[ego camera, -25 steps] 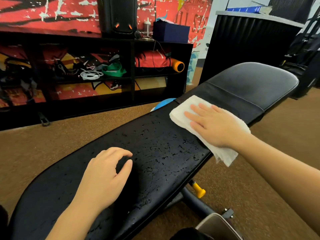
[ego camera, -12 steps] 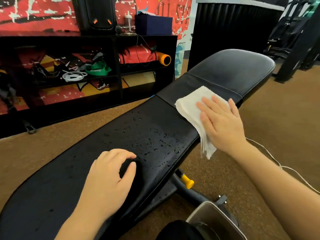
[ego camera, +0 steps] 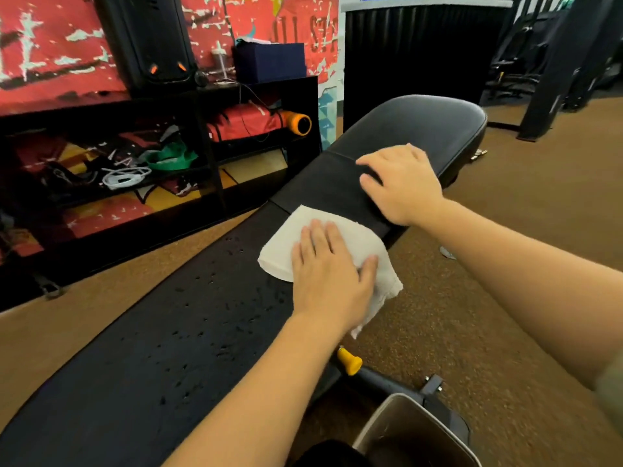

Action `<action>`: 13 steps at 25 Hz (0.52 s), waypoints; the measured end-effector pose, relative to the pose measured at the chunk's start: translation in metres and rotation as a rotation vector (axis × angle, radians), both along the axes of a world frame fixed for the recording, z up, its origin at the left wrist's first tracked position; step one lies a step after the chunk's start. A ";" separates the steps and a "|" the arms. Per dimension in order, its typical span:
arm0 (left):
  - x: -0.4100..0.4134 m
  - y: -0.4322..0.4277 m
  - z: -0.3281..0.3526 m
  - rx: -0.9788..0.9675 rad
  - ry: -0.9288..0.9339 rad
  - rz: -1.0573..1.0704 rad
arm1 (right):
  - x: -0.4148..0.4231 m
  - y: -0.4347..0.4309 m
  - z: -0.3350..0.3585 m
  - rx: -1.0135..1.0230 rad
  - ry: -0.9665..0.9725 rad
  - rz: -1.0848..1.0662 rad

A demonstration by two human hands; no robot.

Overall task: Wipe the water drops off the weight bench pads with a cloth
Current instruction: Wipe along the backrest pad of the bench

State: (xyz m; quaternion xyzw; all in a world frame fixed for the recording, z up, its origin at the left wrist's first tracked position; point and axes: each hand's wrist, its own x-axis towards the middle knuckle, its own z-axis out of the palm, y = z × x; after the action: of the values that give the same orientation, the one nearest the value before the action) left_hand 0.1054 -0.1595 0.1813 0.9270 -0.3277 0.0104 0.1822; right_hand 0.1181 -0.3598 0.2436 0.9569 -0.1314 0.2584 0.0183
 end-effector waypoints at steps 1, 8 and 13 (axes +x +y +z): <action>0.006 -0.007 0.002 -0.029 0.025 0.030 | 0.005 -0.004 -0.005 0.003 0.040 -0.008; -0.006 -0.014 -0.012 0.127 -0.148 0.108 | 0.012 -0.009 -0.007 -0.001 0.142 -0.025; -0.011 0.024 -0.057 0.155 -0.512 -0.055 | 0.013 -0.010 -0.009 -0.022 0.126 -0.028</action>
State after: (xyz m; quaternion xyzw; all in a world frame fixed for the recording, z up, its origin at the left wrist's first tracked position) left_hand 0.0939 -0.1354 0.1244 0.8961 -0.3879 0.2146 0.0219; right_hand 0.1313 -0.3697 0.2345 0.9691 -0.1405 0.1986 0.0408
